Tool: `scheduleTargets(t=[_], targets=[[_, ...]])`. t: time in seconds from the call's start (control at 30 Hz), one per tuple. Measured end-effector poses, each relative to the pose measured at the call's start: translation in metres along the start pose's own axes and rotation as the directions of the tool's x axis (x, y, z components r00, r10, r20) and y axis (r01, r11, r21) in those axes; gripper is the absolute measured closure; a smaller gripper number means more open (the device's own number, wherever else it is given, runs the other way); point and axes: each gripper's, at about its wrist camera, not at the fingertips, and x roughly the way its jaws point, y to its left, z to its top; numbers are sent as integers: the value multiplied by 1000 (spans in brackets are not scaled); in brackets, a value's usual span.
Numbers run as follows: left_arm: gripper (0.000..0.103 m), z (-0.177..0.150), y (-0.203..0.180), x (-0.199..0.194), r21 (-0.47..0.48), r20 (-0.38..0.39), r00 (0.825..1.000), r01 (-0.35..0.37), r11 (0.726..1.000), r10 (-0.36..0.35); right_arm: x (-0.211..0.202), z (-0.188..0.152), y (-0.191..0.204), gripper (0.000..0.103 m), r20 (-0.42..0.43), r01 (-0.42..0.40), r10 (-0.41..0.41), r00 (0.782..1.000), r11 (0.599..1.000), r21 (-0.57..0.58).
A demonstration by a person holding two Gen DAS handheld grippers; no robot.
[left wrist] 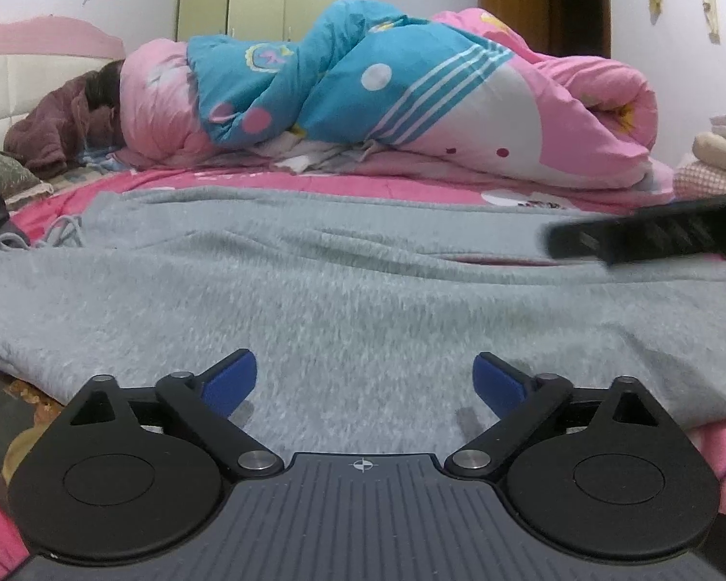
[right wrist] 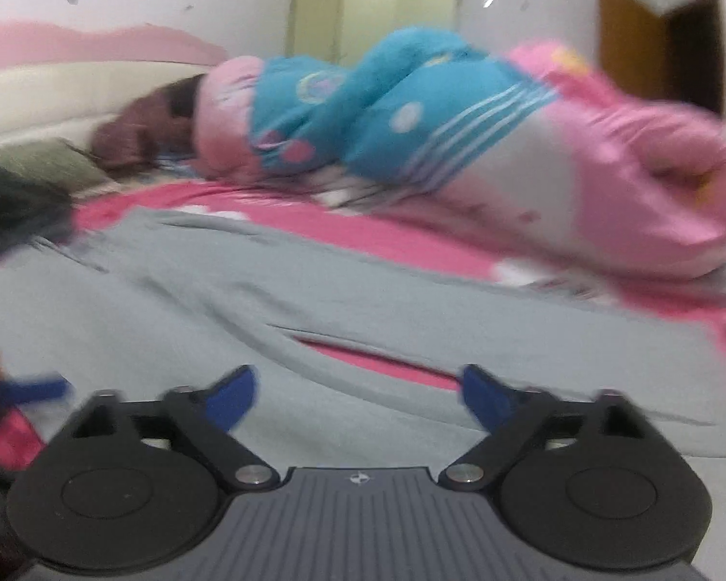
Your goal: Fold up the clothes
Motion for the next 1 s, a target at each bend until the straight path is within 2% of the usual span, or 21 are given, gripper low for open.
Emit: scheduleTargets(t=[0.03,0.07,0.1,0.13,0.17,0.27,0.3,0.37,0.43,0.5,0.57,0.63,0.7,0.77,0.83,0.93,1.0], targets=[[25,0,1,1,-6,-5,1000,2,1000,-2,2,6,1,35,-4,-26,26,1000,1000,-11],[32,0,2,2,-12,-13,1000,2,1000,-2,4,12,2,39,-7,-52,52,999,998,-22],[35,-1,3,3,-18,-23,1000,1,1000,-1,7,18,3,42,-12,-78,78,997,996,-33],[44,-1,4,5,-24,-33,999,1,1000,-1,10,23,4,52,-22,-107,106,994,993,-42],[47,-2,5,7,-32,-49,999,4,999,-5,24,28,5,57,-71,-145,142,987,989,-42],[49,-3,7,11,-45,-79,997,8,999,-11,66,34,11,64,-178,-166,150,973,983,-76],[49,-3,7,12,-41,-84,996,7,999,-11,78,37,9,64,-189,-154,137,972,985,-74],[49,-4,4,12,-26,-88,996,3,1000,-5,93,51,2,75,-159,-89,79,984,994,-59],[49,-5,3,12,-15,-89,996,-2,1000,0,108,63,-4,75,-132,-29,24,991,999,-38],[49,-5,5,11,-19,-91,996,1,1000,-3,111,72,-11,74,-141,-31,35,989,999,30],[49,-5,6,11,-23,-94,996,4,1000,-6,98,74,-6,74,-132,-91,95,987,995,36],[49,-5,7,11,-24,-96,995,7,1000,-9,84,71,10,74,-136,-144,139,981,989,-26],[49,-5,7,11,-26,-98,995,9,1000,-11,82,66,28,74,-190,-213,196,962,974,-75],[49,-5,8,10,-27,-100,995,11,1000,-14,95,63,43,75,-235,-231,201,951,967,-104],[49,-5,9,10,-28,-102,995,14,1000,-17,122,64,48,75,-260,-212,178,949,972,-106],[48,-5,10,10,-30,-105,994,17,999,-20,147,75,51,76,-213,-176,154,965,981,-85],[48,-5,10,9,-31,-107,994,20,999,-23,146,83,49,76,-197,-159,147,969,986,-46]])
